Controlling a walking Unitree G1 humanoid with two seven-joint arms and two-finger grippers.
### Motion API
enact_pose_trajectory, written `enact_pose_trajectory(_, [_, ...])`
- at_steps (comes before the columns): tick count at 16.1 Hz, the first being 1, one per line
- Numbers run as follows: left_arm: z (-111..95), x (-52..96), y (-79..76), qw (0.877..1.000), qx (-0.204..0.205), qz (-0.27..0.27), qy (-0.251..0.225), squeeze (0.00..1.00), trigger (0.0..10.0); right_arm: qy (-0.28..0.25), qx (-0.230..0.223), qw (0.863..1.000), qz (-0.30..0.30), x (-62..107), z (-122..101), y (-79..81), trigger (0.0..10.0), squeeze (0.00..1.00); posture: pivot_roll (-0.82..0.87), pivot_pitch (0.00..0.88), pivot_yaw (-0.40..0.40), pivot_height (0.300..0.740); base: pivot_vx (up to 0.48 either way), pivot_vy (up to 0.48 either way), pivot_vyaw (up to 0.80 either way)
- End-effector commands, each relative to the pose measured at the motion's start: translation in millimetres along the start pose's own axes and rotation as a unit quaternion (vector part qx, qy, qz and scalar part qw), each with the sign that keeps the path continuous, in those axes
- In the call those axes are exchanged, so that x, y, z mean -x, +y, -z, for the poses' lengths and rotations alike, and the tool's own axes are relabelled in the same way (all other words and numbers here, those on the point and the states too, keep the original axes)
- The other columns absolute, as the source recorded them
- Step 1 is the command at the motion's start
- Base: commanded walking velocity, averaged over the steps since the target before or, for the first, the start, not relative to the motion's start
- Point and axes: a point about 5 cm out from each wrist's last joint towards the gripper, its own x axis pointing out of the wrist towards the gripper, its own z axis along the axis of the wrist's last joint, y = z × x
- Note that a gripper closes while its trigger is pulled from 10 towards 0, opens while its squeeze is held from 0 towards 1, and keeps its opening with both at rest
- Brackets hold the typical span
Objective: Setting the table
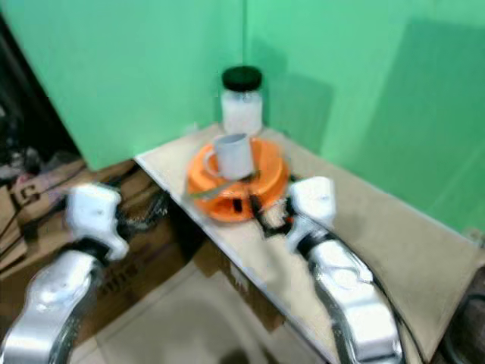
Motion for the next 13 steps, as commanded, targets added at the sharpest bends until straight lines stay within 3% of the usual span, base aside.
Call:
enact_pose_trajectory(1, [1.3,3.2,9.6,1.0,-0.011,-0.015,0.005,0.0,10.0,-0.017,-0.005,0.999,-0.029,-4.1,-6.7,10.0,10.0,0.0,0.03,0.0,0.053,0.74,0.36,0.0,0.0])
enact_pose_trajectory(4, [0.8,3.5,9.7,1.0,-0.013,-0.012,0.003,0.0,10.0,-0.035,0.005,0.998,-0.045,-7.7,-17.4,9.1,10.0,0.0,0.04,0.0,0.053,0.74,0.321,0.0,0.0])
enact_pose_trajectory(6, [0.8,4.7,8.3,1.0,-0.015,0.005,0.004,0.0,10.0,-0.052,0.027,0.995,-0.083,-12.4,-30.7,8.8,10.0,0.0,0.04,0.0,0.054,0.74,0.0,0.0,0.0])
enact_pose_trajectory(7, [1.5,5.2,7.7,1.0,-0.015,0.014,0.006,0.0,10.0,-0.055,0.023,0.993,-0.104,-14.2,-34.4,10.4,10.0,1.0,0.03,0.0,0.056,0.74,0.0,0.0,0.0])
enact_pose_trajectory(8, [3.7,6.6,6.0,0.999,-0.018,0.036,0.009,0.0,10.0,-0.058,0.027,0.986,-0.151,-18.2,-41.8,14.1,10.0,1.0,0.03,0.0,0.06,0.74,0.0,0.0,0.0])
enact_pose_trajectory(9, [7.0,7.8,4.2,0.998,-0.022,0.064,0.015,0.0,10.0,-0.048,0.072,0.974,-0.211,-29.2,-49.6,16.0,10.0,1.0,0.02,0.0,0.063,0.74,0.0,0.0,0.0])
enact_pose_trajectory(13, [6.8,9.4,10.9,0.996,-0.023,0.085,0.021,0.0,10.0,-0.028,0.143,0.957,-0.25,-57.1,-59.4,15.0,10.0,0.98,0.02,0.0,0.065,0.74,0.0,0.0,0.0])
